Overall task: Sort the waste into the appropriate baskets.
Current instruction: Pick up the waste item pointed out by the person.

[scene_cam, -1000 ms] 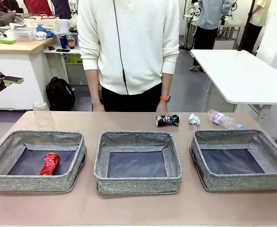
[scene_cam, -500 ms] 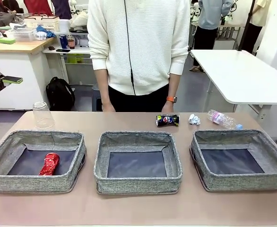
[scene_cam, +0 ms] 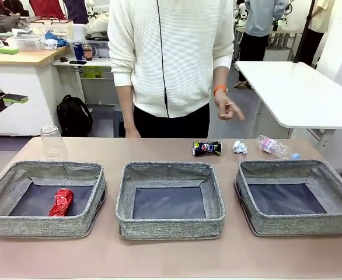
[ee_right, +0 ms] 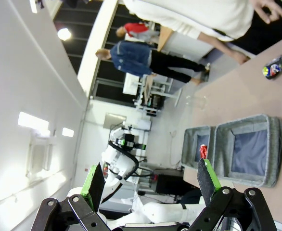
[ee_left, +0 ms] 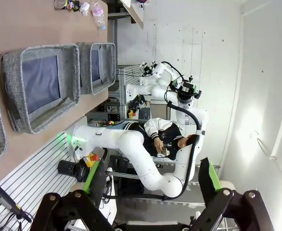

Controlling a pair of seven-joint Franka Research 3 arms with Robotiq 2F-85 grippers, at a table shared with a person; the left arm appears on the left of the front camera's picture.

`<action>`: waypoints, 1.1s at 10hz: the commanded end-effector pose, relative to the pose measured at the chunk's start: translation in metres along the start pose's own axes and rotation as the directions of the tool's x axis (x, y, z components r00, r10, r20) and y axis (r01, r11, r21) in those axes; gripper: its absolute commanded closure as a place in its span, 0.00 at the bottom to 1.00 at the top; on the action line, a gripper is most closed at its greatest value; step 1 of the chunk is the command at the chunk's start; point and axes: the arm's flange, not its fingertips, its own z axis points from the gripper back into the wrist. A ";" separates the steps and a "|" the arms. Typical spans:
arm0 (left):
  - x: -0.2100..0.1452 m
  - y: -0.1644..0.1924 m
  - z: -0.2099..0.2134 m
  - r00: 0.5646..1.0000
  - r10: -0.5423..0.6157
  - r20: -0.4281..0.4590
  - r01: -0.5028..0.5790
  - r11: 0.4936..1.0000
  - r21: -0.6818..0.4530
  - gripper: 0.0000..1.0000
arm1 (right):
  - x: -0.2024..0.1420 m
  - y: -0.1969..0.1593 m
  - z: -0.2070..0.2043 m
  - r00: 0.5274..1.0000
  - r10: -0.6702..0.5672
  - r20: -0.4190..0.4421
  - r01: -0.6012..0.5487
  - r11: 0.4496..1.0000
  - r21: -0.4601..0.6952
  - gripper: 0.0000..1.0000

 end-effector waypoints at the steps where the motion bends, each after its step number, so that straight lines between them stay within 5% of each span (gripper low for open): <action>1: -0.001 0.000 0.004 1.000 -0.024 -0.016 0.024 1.000 0.001 0.00 | 0.003 0.001 -0.002 1.000 0.024 0.004 -0.025 0.999 0.030 0.00; 8: -0.001 0.000 0.004 1.000 -0.024 -0.016 0.024 1.000 0.001 0.00 | 0.000 0.000 0.000 1.000 0.000 0.000 0.000 1.000 0.000 0.00; 9: -0.001 0.000 0.004 1.000 -0.024 -0.016 0.024 1.000 0.001 0.00 | 0.007 -0.015 -0.025 0.954 0.298 -0.041 -0.295 0.900 -0.321 0.00; 10: -0.001 0.000 0.004 1.000 -0.024 -0.016 0.024 1.000 0.001 0.00 | 0.029 -0.033 -0.050 0.771 0.637 0.012 -0.429 0.534 -0.729 0.00; 11: -0.001 0.000 0.004 1.000 -0.024 -0.016 0.024 1.000 0.001 0.00 | 0.048 -0.046 -0.070 0.697 0.698 -0.165 -0.549 0.373 -0.748 0.00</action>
